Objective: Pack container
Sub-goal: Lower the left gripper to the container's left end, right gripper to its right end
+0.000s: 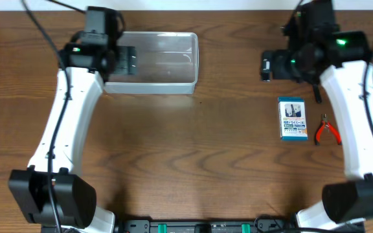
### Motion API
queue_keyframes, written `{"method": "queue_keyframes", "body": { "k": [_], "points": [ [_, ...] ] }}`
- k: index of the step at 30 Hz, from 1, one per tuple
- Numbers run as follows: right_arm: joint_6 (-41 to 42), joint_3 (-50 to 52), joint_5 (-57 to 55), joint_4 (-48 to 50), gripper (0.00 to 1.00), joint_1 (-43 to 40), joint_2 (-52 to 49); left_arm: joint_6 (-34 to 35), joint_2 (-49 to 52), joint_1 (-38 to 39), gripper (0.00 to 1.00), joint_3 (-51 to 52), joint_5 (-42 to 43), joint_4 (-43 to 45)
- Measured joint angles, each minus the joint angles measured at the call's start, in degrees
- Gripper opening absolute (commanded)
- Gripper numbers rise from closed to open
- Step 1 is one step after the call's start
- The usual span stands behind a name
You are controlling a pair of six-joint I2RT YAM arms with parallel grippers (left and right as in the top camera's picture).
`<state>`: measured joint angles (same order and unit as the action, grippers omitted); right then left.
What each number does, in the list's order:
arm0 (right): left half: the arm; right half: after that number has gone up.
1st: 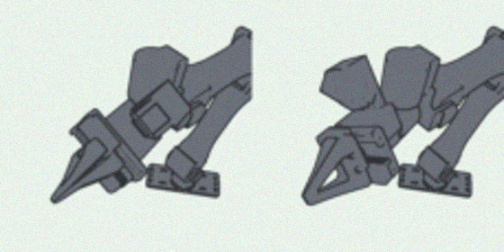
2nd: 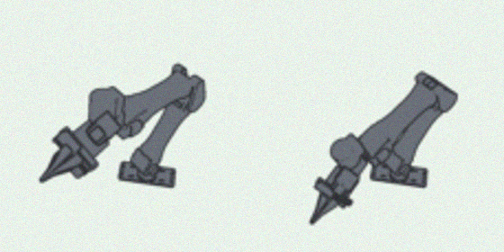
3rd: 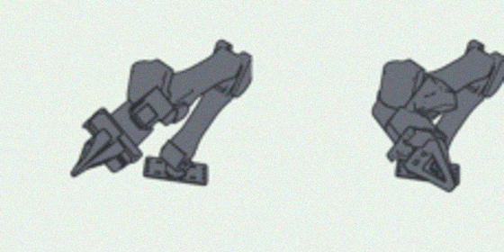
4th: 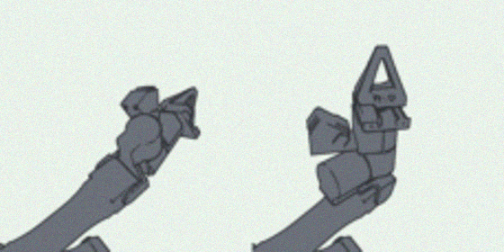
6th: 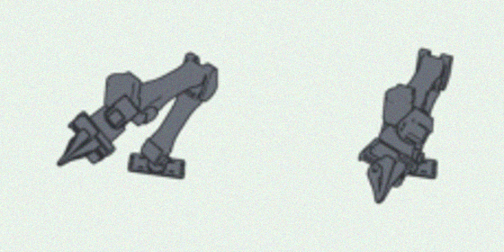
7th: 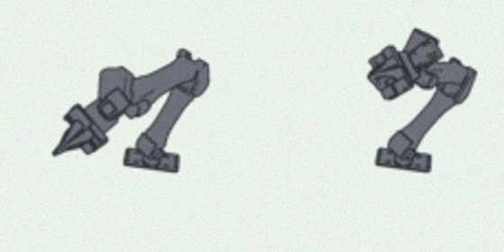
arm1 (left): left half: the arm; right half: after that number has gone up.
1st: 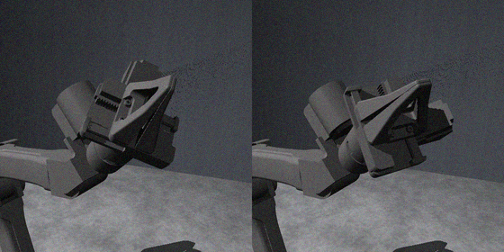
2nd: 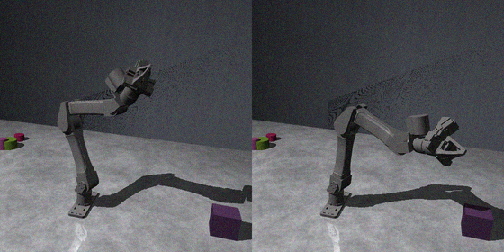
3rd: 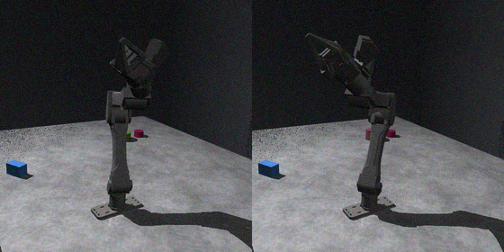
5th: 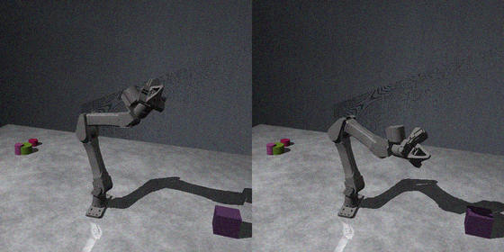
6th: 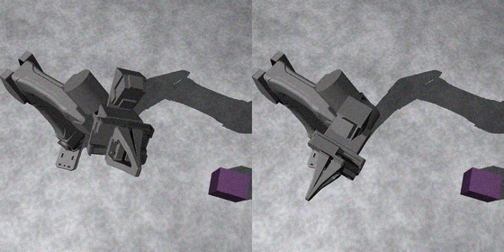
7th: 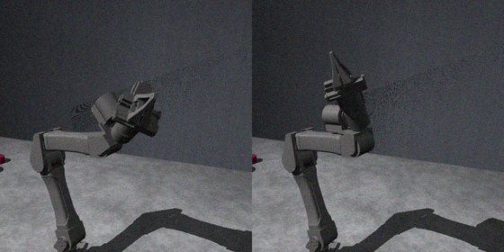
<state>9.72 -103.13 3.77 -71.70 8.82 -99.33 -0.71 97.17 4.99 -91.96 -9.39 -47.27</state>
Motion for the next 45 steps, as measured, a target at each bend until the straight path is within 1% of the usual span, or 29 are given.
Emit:
{"method": "queue_keyframes", "body": {
  "k": [7,12,19,24,30,34,37,45],
  "points": [
    [0.0,0.0,1.14,3.93,0.99,5.16,-7.34,0.81,0.0,-8.52,0.98,0.0,-0.07,0.81],
    [0.07,0.0,1.73,9.16,0.99,8.52,-11.39,0.92,0.0,-11.72,0.98,0.0,-0.04,0.46],
    [2.73,0.0,1.99,15.74,0.99,13.73,-15.37,0.92,0.0,-12.11,0.98,0.0,-0.04,-0.09],
    [4.85,0.0,2.08,19.63,0.99,16.59,-15.93,0.92,0.0,-12.11,0.98,0.0,-0.07,-0.11],
    [10.08,0.0,2.05,23.5,0.99,18.18,-15.93,0.92,0.0,-12.13,0.98,0.0,-0.04,-1.51],
    [13.88,0.0,1.16,24.02,0.98,18.4,-15.93,0.92,0.0,-12.11,0.98,0.0,-0.07,-2.93],
    [15.56,0.0,0.26,24.09,0.99,18.43,-15.96,0.92,0.0,-12.13,0.98,0.0,-0.07,-4.22],
    [17.07,-0.17,-0.68,24.13,0.99,18.43,-18.82,0.92,0.0,-12.13,0.98,0.0,-0.07,-5.44]
  ]
}}
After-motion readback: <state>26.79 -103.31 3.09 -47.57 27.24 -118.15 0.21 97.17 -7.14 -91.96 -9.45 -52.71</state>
